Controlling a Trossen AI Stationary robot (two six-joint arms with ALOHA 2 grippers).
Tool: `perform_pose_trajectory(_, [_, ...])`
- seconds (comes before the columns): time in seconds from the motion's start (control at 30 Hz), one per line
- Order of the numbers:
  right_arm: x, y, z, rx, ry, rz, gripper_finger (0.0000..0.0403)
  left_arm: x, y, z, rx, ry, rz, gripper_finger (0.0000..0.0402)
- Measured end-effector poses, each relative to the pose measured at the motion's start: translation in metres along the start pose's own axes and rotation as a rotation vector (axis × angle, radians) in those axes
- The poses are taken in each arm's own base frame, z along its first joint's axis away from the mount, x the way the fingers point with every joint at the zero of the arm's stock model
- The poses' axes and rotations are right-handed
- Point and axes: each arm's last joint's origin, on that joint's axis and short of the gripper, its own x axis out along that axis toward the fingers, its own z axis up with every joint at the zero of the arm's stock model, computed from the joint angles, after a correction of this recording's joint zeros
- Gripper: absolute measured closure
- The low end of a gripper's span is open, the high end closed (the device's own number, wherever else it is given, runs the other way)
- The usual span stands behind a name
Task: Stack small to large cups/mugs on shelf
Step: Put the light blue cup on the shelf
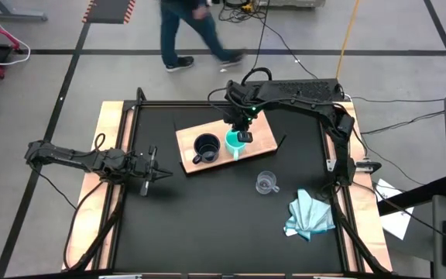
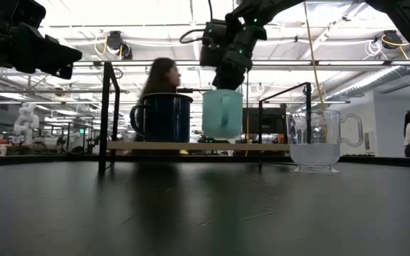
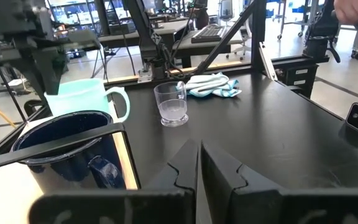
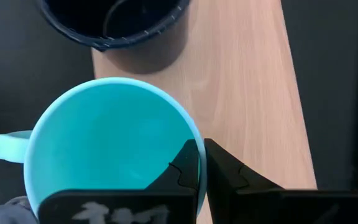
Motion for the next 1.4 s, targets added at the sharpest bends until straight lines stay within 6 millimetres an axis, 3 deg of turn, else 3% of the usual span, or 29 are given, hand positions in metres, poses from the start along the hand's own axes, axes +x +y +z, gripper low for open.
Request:
perform_pose_trajectory(0.67, [0.008,0.005,0.004,0.000,-0.033,0.017,0.0403,0.000,0.000,0.000,0.009,0.003,-0.001,0.0378])
perform_pose_trajectory(1.4, [0.023,-0.003,0.000,0.037,-0.007,0.030,0.0403,0.000,0.000,-0.001,0.018,0.012,-0.002,0.0378])
